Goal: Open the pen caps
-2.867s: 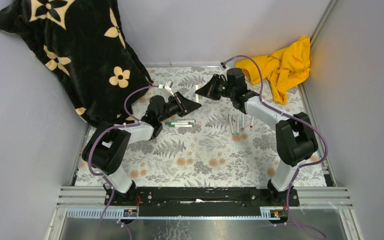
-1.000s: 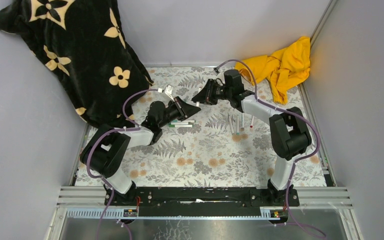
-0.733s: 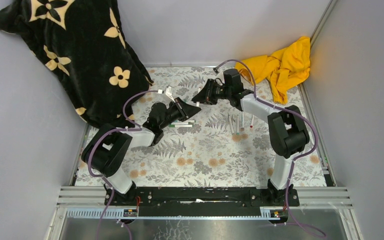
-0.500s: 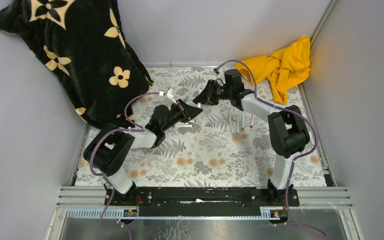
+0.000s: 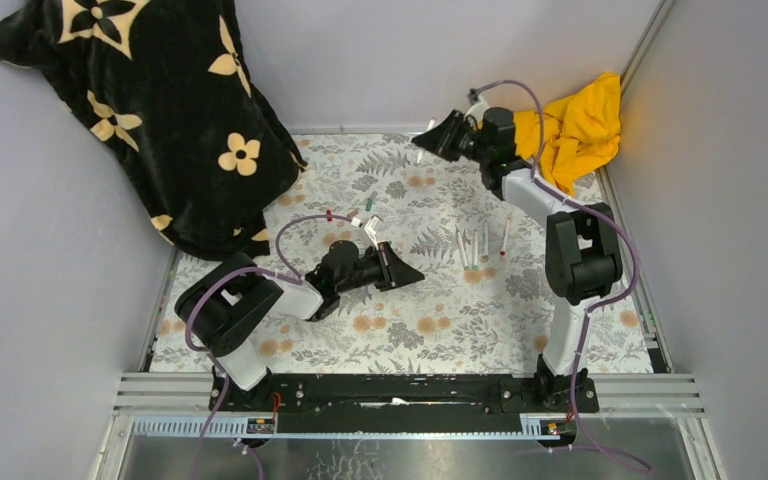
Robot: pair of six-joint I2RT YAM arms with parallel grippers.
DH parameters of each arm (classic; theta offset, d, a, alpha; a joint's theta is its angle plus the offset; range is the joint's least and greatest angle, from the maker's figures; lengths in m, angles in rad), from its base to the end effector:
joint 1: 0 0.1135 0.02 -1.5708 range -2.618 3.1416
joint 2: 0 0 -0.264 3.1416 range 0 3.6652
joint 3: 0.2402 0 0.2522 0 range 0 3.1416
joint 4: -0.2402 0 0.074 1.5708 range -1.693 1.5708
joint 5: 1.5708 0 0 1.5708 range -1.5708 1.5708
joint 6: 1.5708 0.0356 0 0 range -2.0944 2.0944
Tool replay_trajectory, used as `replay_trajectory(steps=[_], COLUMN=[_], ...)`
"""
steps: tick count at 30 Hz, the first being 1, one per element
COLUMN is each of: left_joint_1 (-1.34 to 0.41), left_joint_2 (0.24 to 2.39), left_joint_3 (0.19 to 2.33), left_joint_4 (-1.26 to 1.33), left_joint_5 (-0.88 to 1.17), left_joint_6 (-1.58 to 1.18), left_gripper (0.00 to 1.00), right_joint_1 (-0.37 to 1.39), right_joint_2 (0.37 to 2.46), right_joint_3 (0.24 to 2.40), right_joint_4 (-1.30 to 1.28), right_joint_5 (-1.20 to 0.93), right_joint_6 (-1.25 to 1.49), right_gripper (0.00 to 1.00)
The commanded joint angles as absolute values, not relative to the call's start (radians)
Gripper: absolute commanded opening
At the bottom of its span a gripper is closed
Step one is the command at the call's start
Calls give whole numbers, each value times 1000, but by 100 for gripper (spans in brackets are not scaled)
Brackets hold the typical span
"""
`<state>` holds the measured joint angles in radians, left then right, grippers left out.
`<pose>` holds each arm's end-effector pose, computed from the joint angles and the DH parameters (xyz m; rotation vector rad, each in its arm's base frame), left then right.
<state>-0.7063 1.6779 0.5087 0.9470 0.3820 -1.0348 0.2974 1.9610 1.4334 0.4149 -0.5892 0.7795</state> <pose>0.2224 -0.2071 0.1504 -0.0227 2.0789 -1.5118 0.4390 0.1552 0.2745 -0.0434 1.8392 1.2759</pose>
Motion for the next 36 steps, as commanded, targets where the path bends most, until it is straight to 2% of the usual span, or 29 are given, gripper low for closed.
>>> replay_trajectory(steps=[1, 6, 11, 14, 20, 27, 36], left_joint_1=[-696, -691, -665, -621, -502, -390, -323], left_joint_2=[1688, 1644, 1562, 1613, 1800, 1935, 2034], left_joint_3=[486, 537, 714, 873, 1143, 1272, 1353], left_joint_4=[988, 897, 445, 208, -92, -231, -279], left_joint_5=[413, 360, 80, -73, -170, -197, -188], left_joint_6=[-1039, -1005, -900, -867, -797, -786, -769], left_gripper=[0, 0, 0, 0, 0, 2, 17], right_joint_1=[288, 280, 276, 277, 276, 278, 305], right_joint_2=[1956, 1916, 1866, 1828, 1735, 1646, 1601], right_joint_3=[1521, 1477, 1479, 1446, 1336, 1220, 1145], right_joint_4=[531, 507, 250, 128, 8, -86, -188], right_joint_5=[-560, -543, -507, -446, -361, -284, -163], right_joint_6=[783, 743, 580, 496, 383, 312, 230], right_gripper=[0, 0, 0, 0, 0, 0, 0])
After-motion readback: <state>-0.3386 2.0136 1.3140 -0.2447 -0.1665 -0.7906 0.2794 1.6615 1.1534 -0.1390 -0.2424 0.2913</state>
